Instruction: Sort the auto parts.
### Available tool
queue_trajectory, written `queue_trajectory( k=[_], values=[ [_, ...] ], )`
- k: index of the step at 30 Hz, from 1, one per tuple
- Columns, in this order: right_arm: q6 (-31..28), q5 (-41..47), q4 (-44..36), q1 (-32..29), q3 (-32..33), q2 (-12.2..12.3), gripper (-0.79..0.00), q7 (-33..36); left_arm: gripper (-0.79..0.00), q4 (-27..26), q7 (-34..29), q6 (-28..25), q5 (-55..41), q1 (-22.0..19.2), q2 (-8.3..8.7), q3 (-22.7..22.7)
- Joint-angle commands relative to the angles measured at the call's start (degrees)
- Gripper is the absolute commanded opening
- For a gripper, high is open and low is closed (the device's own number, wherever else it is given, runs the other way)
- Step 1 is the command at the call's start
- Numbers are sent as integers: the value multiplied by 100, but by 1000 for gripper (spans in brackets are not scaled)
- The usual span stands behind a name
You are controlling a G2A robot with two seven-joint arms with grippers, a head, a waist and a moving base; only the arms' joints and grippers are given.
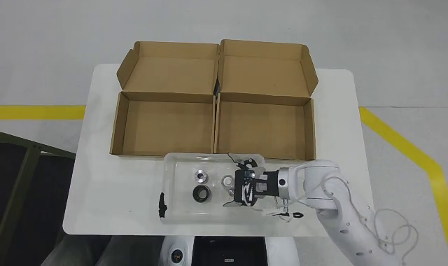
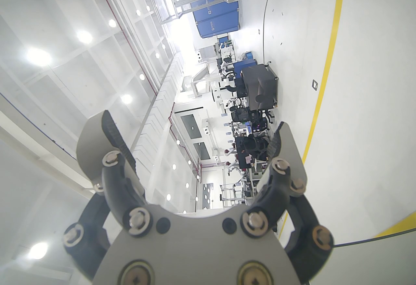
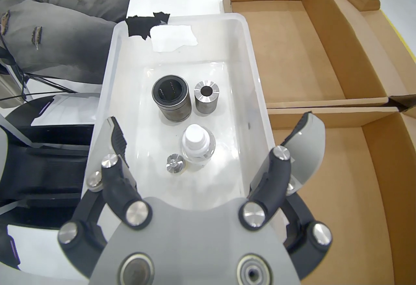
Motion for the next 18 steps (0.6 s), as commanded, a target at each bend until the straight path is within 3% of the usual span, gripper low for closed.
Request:
queue_trajectory(
  k=[1, 18],
  values=[
    [8, -37, 18, 11, -56, 4, 0, -8, 0, 0, 0, 0, 0, 0, 0, 0],
    [237, -138, 433, 276, -453, 34, -6, 235, 0, 0, 0, 0, 0, 0, 0, 0]
  ],
)
